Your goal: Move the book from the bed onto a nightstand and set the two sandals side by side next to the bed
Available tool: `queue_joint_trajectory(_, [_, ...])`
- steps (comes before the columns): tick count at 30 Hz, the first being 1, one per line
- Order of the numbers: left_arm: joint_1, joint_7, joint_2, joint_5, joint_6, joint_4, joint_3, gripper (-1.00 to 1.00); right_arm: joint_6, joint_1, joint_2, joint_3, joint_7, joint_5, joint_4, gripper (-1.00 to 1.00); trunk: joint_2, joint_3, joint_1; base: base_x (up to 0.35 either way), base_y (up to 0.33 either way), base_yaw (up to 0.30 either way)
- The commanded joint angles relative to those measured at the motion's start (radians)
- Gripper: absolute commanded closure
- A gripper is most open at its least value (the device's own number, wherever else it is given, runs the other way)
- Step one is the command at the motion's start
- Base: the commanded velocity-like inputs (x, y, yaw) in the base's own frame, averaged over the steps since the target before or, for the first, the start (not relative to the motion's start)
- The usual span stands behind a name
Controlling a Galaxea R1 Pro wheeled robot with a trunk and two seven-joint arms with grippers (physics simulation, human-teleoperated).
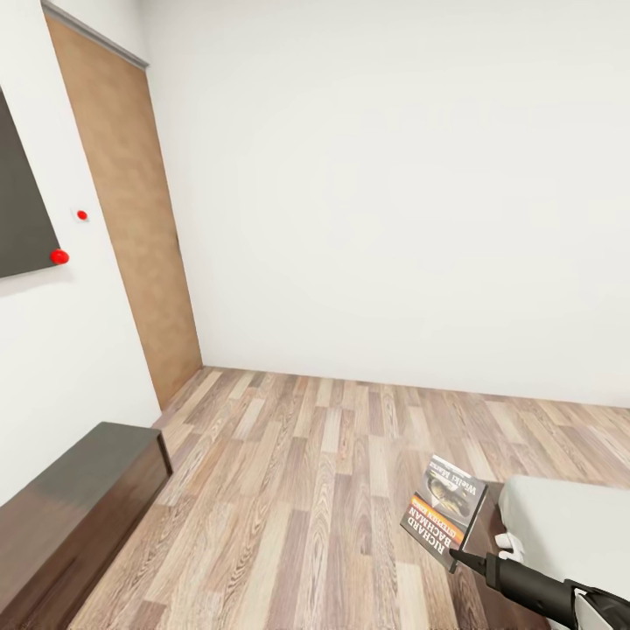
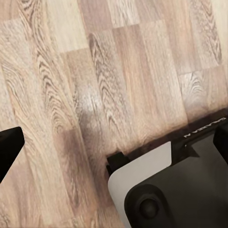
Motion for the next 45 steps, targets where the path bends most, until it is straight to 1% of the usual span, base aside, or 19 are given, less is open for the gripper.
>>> queue_joint_trajectory(1, [-0.001,-0.003,0.0,0.01,-0.003,0.001,-0.008,-1.0,0.009,-0.001,-0.001,0.006,0.001,-0.011,0.0,1.0,-0.008,-0.006,0.004,0.0,0.0,0.0])
queue_joint_trajectory(2, [-0.001,-0.003,0.0,0.01,-0.003,0.001,-0.008,-1.0,0.009,-0.001,-0.001,0.006,0.001,-0.011,0.0,1.0,-0.015,-0.011,0.008,0.0,0.0,0.0])
queue_joint_trajectory(6, [-0.001,-0.003,0.0,0.01,-0.003,0.001,-0.008,-1.0,0.009,-0.001,-0.001,0.006,0.002,-0.011,0.0,1.0,-0.015,-0.013,0.008,0.0,0.0,0.0])
queue_joint_trajectory(39, [-0.001,-0.003,0.0,0.01,-0.003,0.001,-0.008,-1.0,0.009,-0.001,-0.001,0.006,0.001,-0.011,0.0,1.0,-0.015,-0.014,0.008,0.0,0.0,0.0])
queue_joint_trajectory(45, [-0.001,-0.003,0.0,0.01,-0.003,0.001,-0.008,-1.0,0.009,-0.001,-0.001,0.006,0.001,-0.011,0.0,1.0,-0.057,-0.033,0.031,0.0,0.0,0.0])
